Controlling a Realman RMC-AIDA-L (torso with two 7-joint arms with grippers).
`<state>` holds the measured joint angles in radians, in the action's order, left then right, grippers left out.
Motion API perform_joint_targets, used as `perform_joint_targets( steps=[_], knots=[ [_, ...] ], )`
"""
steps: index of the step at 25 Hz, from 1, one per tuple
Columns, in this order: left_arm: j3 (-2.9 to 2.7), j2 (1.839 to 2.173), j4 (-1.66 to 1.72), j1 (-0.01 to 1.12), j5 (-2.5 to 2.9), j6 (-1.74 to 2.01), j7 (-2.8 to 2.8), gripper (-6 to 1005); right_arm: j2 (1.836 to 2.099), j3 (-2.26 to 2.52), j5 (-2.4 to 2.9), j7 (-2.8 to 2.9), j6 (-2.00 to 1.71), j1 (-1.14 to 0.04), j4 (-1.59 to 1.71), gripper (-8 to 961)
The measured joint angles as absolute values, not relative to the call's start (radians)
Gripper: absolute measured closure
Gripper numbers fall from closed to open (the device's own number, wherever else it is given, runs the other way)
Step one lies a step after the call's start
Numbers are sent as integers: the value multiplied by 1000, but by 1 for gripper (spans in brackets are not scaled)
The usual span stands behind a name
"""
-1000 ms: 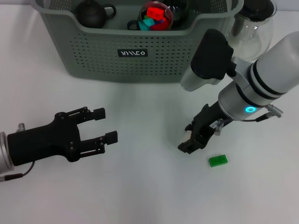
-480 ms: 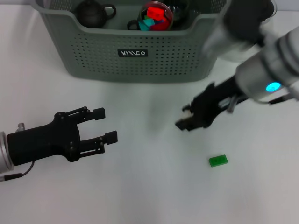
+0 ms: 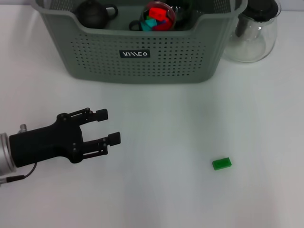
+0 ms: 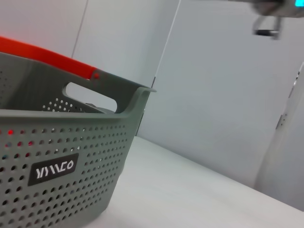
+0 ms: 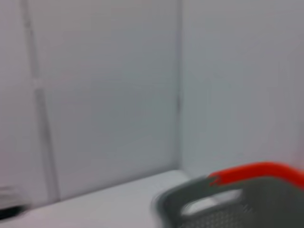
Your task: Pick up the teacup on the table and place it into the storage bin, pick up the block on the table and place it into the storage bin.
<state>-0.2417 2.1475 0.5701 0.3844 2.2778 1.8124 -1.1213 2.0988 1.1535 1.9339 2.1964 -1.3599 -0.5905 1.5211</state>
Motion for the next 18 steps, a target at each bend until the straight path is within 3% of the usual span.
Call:
perform_joint_targets(
  steps=[4,12,18],
  knots=[
    [-242,2148,569,385,2277,1812,-1121,235,2100,1269,2172,2352,-1135,-707,1406,516],
    [-244,2148,569,386,2275,1811,-1124,235,2099,1320,2612,2614,-900,-1111,808,517],
    [-245,2149,568,388,2274,1811,-1124,235,2102,1326,2621,2615,-797,-1179,658,510]
  ],
)
